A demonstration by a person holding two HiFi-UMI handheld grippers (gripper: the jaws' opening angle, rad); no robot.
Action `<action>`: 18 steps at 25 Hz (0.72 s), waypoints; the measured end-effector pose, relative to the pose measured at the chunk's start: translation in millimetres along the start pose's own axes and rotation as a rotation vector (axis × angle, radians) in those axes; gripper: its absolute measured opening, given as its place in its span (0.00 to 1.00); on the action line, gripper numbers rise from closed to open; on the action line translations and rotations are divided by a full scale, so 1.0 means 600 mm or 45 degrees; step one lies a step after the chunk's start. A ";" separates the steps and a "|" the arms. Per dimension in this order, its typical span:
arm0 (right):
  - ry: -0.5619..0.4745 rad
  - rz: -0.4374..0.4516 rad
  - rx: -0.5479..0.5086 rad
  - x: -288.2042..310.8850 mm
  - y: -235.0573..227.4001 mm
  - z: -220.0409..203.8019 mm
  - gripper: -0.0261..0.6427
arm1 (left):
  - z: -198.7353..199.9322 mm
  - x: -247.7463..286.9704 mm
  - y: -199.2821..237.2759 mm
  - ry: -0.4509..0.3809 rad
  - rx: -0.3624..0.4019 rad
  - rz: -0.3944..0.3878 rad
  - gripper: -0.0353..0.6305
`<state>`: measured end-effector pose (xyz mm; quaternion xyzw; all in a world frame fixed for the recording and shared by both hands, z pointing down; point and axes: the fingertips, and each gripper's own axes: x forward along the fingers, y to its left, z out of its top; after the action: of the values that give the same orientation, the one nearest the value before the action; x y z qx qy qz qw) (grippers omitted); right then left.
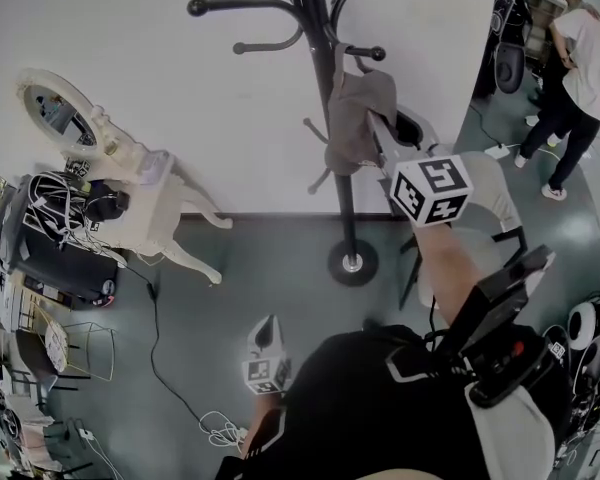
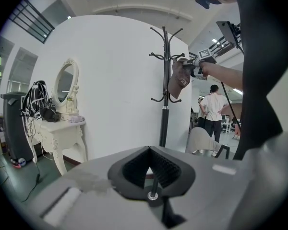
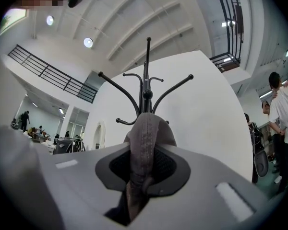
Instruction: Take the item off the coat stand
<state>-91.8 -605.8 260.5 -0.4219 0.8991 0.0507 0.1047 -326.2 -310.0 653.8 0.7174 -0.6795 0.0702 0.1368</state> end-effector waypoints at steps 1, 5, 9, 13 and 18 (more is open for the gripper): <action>-0.015 0.001 0.001 -0.002 0.001 0.007 0.12 | 0.003 -0.002 -0.003 -0.001 -0.005 -0.003 0.09; -0.083 0.005 0.012 -0.016 0.001 0.039 0.11 | -0.009 -0.005 -0.004 -0.019 0.007 -0.017 0.09; -0.124 0.001 0.013 -0.027 0.000 0.067 0.11 | -0.014 -0.008 -0.007 -0.007 -0.007 -0.023 0.09; -0.149 0.004 0.007 -0.041 0.010 0.084 0.11 | -0.015 -0.010 -0.008 0.010 -0.031 -0.025 0.09; -0.164 0.002 -0.005 -0.074 0.027 0.102 0.11 | -0.018 -0.017 -0.013 0.023 -0.029 -0.063 0.09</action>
<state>-67.6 -551.5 211.0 -0.4174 0.8908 0.0794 0.1613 -318.0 -296.9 660.1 0.7318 -0.6609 0.0656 0.1527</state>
